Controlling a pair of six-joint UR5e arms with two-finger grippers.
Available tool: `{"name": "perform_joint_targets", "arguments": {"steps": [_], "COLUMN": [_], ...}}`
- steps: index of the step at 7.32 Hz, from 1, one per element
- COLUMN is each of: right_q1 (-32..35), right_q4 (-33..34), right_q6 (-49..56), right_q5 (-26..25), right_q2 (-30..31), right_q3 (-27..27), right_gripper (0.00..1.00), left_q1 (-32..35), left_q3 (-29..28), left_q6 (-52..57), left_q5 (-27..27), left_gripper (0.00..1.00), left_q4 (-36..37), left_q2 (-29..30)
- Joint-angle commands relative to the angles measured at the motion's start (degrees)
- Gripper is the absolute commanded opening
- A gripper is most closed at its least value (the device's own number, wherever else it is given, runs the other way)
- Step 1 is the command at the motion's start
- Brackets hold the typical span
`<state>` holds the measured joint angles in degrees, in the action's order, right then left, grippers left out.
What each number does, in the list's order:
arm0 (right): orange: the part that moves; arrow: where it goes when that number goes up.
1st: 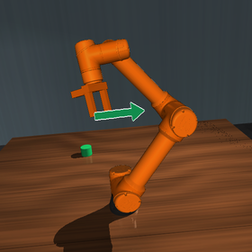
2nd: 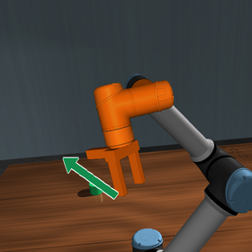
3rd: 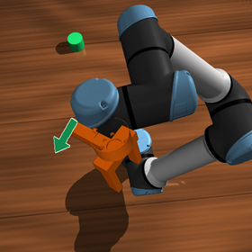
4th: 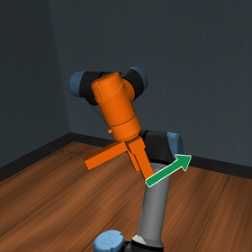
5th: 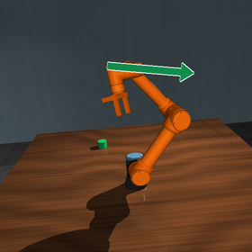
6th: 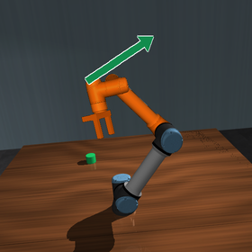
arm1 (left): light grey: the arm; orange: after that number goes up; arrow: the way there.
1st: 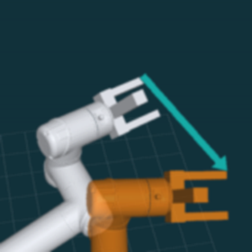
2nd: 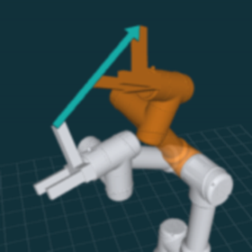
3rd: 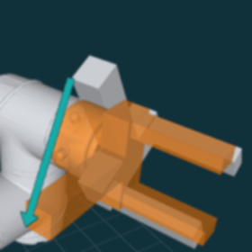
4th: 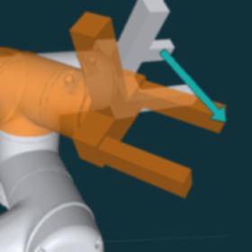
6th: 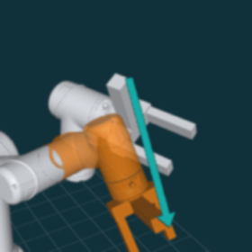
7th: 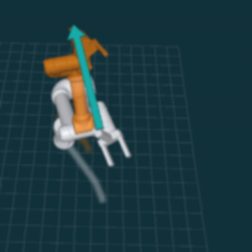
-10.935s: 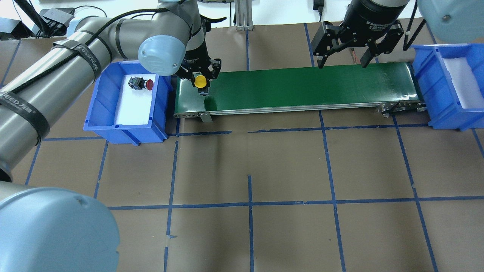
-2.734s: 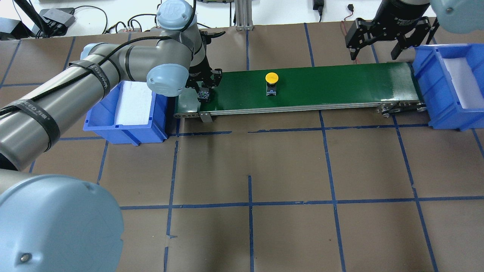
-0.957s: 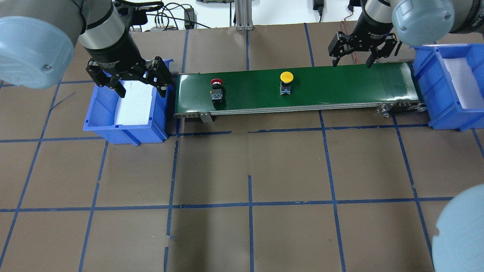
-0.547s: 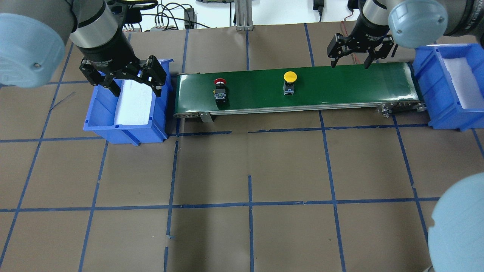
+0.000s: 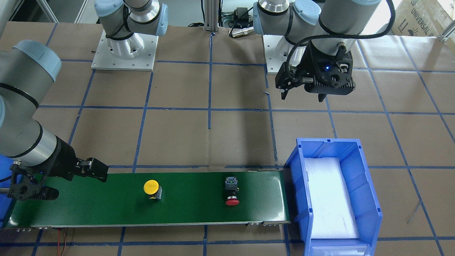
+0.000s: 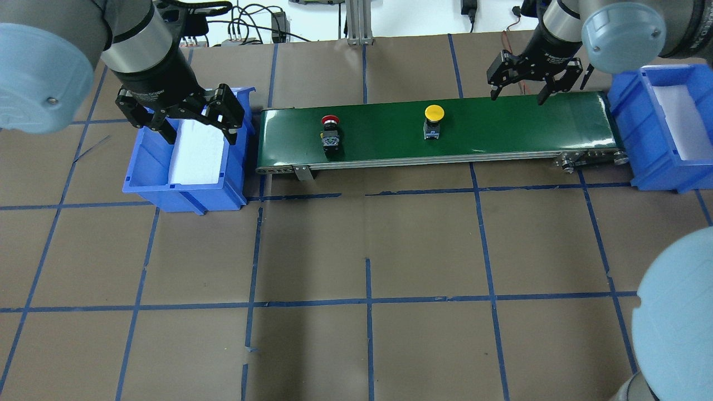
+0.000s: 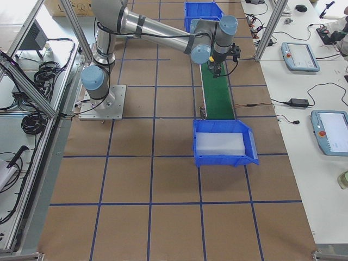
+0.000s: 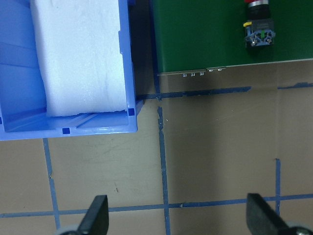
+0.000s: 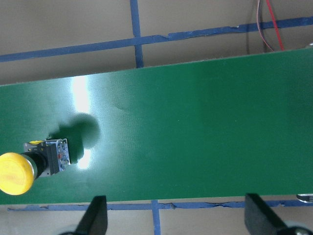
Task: Transport two buttons from left to right
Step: 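Withdraw the left gripper above the bin while the belt carries the buttons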
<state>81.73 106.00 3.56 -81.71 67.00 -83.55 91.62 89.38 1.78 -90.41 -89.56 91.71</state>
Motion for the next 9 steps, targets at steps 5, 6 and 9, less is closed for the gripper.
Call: {"name": "perform_joint_targets", "arguments": {"steps": [5,6,9], "right_q1": [-0.26,-0.26,-0.35], "right_q4": [2.37,2.54,2.72], "right_q6": [-0.57,-0.57,-0.66], "right_q5": [2.16,2.52,2.52], "right_q2": [-2.31,-2.84,-3.02], "right_q3": [-0.29,-0.73,-1.08], "right_gripper": [1.0,1.0,1.0], "left_q1": [0.05,0.14,0.05], "left_q3": [0.53,0.53,0.88], "left_q6": [0.07,0.07,0.07], "left_q5": [-0.12,-0.12,-0.12], "left_gripper": [1.0,1.0,1.0], "left_q4": [0.0,0.0,-0.09], "left_q2": [-0.39,-0.4,-0.75]}}
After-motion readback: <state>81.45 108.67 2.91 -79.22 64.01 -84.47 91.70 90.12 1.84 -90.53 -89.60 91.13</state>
